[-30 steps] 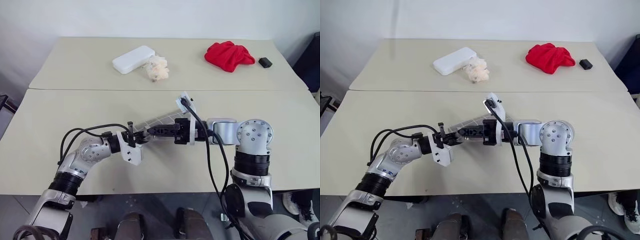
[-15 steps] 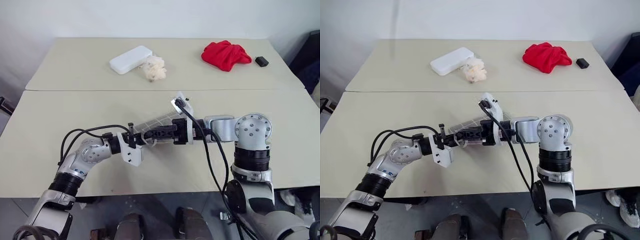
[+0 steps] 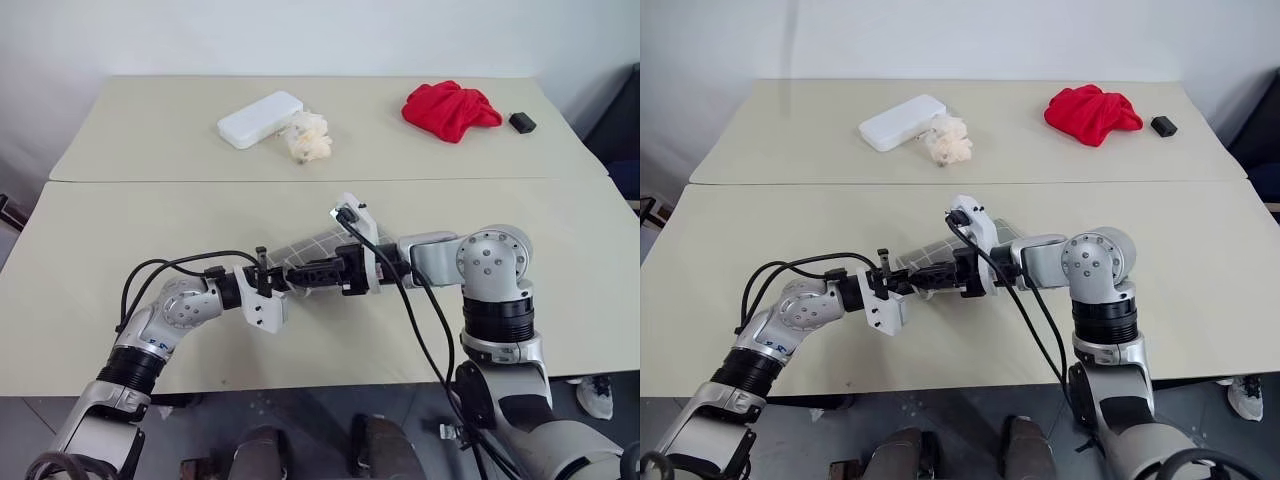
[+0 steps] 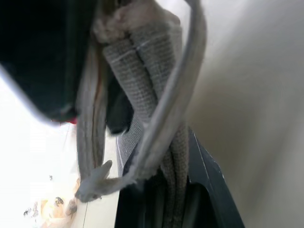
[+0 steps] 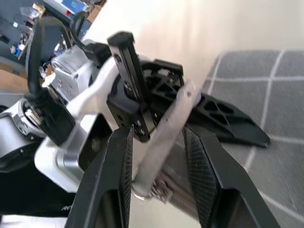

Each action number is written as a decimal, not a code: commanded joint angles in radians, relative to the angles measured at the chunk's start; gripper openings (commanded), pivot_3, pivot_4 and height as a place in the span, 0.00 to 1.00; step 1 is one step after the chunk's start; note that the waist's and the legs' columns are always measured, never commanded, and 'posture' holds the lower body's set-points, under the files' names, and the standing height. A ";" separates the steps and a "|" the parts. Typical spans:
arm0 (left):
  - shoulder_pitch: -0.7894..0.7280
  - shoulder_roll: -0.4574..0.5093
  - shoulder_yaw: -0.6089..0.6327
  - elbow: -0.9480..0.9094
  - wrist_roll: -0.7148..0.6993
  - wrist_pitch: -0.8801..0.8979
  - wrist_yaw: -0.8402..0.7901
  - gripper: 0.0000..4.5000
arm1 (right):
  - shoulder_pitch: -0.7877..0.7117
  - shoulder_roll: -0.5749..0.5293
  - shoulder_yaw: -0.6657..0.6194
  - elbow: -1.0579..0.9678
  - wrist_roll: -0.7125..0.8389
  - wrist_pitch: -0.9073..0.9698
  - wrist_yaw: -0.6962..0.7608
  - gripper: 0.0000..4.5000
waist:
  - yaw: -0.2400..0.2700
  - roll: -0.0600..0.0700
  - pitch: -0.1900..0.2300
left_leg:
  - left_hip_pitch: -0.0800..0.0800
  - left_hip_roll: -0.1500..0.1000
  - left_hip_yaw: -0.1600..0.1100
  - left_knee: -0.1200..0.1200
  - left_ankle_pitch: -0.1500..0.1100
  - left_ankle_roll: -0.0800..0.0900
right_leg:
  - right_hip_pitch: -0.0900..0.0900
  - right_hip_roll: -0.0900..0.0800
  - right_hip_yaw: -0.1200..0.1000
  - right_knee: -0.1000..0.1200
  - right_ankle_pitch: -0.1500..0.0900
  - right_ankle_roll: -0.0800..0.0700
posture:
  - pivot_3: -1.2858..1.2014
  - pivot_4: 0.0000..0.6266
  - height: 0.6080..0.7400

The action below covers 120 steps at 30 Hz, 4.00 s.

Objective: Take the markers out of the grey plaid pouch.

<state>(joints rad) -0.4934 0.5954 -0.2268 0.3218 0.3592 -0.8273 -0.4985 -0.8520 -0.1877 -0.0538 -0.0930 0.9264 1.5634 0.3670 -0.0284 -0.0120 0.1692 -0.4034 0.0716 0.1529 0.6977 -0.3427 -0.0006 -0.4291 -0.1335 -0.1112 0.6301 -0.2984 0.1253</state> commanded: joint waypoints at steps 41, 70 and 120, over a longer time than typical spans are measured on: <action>0.278 0.065 0.233 -0.414 -1.048 1.101 -0.508 0.00 | 0.161 -0.330 -0.378 -0.014 -0.017 -0.666 0.180 0.01 | 0.002 0.001 0.001 | 0.001 0.000 0.000 0.000 0.001 -0.001 | 0.001 0.001 0.001 0.000 0.000 0.000 | 0.52 0.24 1.00; 0.088 -0.077 0.272 -0.291 -0.859 0.948 -0.498 0.00 | 0.558 -0.777 -0.356 -0.065 -0.013 -0.690 0.743 0.59 | 0.051 0.001 0.001 | 0.001 0.000 0.000 0.001 0.001 -0.001 | 0.002 0.001 0.002 -0.002 0.001 0.001 | 0.52 0.24 1.00; 0.100 -0.204 0.116 -0.268 -0.618 0.658 -0.464 0.00 | 0.274 -0.680 0.068 -0.299 -0.270 -0.540 0.426 0.00 | 0.052 0.001 0.001 | 0.001 -0.001 -0.001 0.003 0.001 0.000 | 0.002 0.000 0.001 -0.001 0.001 0.002 | 0.52 0.24 1.00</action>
<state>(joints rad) -0.3819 0.4002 -0.1114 0.0863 -0.2609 -0.1526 -0.9730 -0.5771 -0.8588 0.0106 -0.3843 0.6690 0.9971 0.8166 0.0231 -0.0107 0.1700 -0.4026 0.0710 0.1518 0.7012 -0.3416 -0.0007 -0.4269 -0.1335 -0.1105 0.6288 -0.2974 0.1272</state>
